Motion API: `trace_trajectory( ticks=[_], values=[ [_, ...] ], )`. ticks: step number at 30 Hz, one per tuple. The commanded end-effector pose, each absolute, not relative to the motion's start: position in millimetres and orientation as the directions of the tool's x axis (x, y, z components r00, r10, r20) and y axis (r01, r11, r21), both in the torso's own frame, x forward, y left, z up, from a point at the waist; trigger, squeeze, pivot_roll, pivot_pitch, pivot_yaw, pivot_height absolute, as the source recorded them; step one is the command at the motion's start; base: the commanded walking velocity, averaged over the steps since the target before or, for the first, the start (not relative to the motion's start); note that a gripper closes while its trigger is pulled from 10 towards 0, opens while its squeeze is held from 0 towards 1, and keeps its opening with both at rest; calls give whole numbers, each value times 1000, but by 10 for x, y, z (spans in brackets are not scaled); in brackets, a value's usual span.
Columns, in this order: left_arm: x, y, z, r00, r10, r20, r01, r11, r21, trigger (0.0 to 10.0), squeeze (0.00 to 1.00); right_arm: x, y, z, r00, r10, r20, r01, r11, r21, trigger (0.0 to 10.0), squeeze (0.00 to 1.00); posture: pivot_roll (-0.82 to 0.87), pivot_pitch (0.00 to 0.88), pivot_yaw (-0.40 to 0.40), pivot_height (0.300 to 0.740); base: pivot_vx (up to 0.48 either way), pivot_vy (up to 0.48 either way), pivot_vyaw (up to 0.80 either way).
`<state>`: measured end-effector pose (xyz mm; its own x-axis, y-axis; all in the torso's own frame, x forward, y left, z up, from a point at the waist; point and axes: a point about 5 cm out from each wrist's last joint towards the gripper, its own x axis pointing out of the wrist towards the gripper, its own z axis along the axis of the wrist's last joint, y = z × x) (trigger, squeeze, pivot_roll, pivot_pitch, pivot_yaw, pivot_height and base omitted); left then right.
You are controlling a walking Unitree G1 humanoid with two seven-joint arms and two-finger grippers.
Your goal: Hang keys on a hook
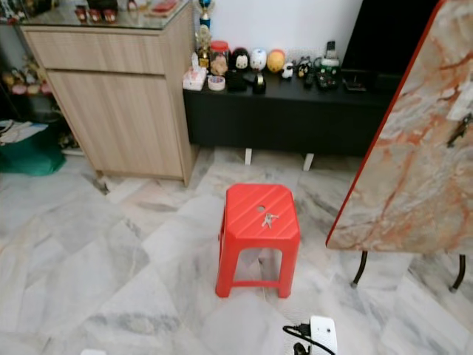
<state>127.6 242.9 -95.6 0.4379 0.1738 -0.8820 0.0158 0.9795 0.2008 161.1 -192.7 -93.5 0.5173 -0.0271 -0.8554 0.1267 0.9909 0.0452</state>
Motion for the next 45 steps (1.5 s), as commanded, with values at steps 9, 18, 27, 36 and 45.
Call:
trace_trajectory(
  ticks=[9,18,27,36,45],
  values=[
    [1258,2416,-967,424,159,-892,14,983,182,10000,0,1600,-1954,-937,509,-35,-860,127,991,34,10000,0,60,0,-30,722,0,0,0],
    [1260,2425,-966,418,160,-894,25,982,188,10000,0,1610,-1937,-935,510,-20,-860,110,993,42,10000,0,59,0,-22,722,0,0,0],
    [1270,2434,-960,420,162,-893,24,982,190,10000,0,1614,-1925,-936,507,-20,-862,123,991,49,10000,0,60,0,-20,722,0,0,438],
    [1271,2437,-959,419,164,-893,22,982,190,10000,0,1617,-1923,-935,513,-28,-858,145,988,54,10000,0,61,0,-20,722,250,0,0],
    [1270,2435,-960,419,164,-893,18,982,189,10000,0,1623,-1923,-931,520,-23,-854,139,989,58,10000,0,60,0,-21,722,260,0,0]
  ],
)
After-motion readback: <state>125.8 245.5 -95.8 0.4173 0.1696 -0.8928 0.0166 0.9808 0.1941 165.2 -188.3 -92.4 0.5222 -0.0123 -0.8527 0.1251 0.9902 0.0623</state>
